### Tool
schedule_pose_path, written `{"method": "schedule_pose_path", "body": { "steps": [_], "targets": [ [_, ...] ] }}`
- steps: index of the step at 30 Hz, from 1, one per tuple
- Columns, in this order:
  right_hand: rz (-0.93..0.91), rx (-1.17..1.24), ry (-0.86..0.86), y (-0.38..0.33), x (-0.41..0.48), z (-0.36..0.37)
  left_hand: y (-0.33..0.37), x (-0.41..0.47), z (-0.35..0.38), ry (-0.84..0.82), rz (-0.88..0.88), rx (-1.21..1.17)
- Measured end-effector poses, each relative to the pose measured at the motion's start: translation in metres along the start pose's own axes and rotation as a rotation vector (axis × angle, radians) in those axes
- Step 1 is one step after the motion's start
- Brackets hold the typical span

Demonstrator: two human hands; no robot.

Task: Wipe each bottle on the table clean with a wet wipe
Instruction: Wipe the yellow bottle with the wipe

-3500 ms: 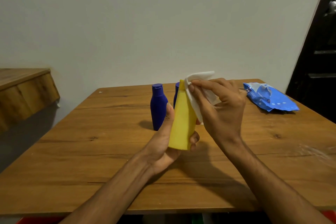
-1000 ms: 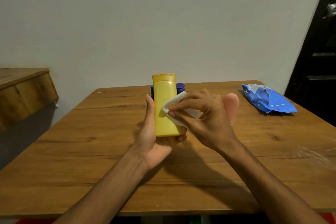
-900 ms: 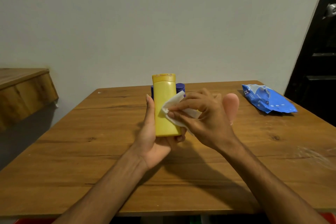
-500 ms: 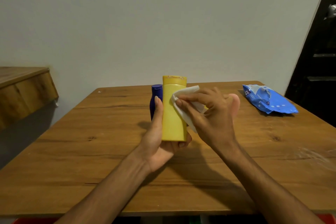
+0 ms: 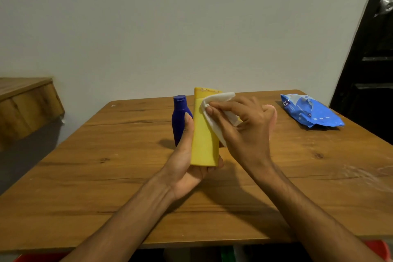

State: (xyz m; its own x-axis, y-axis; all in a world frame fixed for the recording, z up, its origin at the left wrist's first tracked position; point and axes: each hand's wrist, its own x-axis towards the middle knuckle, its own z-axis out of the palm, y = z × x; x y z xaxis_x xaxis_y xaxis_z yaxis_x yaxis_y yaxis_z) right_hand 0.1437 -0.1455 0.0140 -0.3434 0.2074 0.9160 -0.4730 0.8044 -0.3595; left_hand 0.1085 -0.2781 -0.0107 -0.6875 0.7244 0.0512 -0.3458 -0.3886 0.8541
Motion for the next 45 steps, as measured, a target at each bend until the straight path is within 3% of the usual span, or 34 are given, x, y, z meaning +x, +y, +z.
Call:
{"method": "schedule_pose_path", "body": {
  "steps": [5,10,15,20,25,29,34,45],
  "targets": [
    [-0.007,0.095,-0.13,0.001,-0.005,0.006,0.001,0.0,-0.002,-0.002,0.02,-0.012],
    [0.026,0.048,-0.033,0.001,0.0,0.002,0.0,0.001,-0.002,-0.002,0.03,0.0],
    [0.046,0.029,-0.217,-0.007,-0.005,0.004,0.0,0.001,-0.001,0.091,0.004,-0.058],
    [0.024,-0.092,-0.122,-0.01,-0.002,-0.002,-0.002,0.003,-0.003,0.11,0.026,-0.052],
    [-0.019,-0.127,-0.289,-0.015,-0.005,-0.001,0.003,0.004,-0.003,0.098,0.026,-0.092],
    [0.01,-0.167,-0.197,-0.015,0.0,-0.004,0.003,0.004,-0.002,0.106,0.034,-0.072],
    [-0.023,-0.083,-0.31,-0.015,-0.007,0.004,0.005,0.001,-0.001,0.12,-0.007,-0.154],
    [-0.022,-0.109,-0.225,-0.014,-0.001,-0.002,0.001,0.003,-0.002,0.088,0.027,-0.094]
  ]
}}
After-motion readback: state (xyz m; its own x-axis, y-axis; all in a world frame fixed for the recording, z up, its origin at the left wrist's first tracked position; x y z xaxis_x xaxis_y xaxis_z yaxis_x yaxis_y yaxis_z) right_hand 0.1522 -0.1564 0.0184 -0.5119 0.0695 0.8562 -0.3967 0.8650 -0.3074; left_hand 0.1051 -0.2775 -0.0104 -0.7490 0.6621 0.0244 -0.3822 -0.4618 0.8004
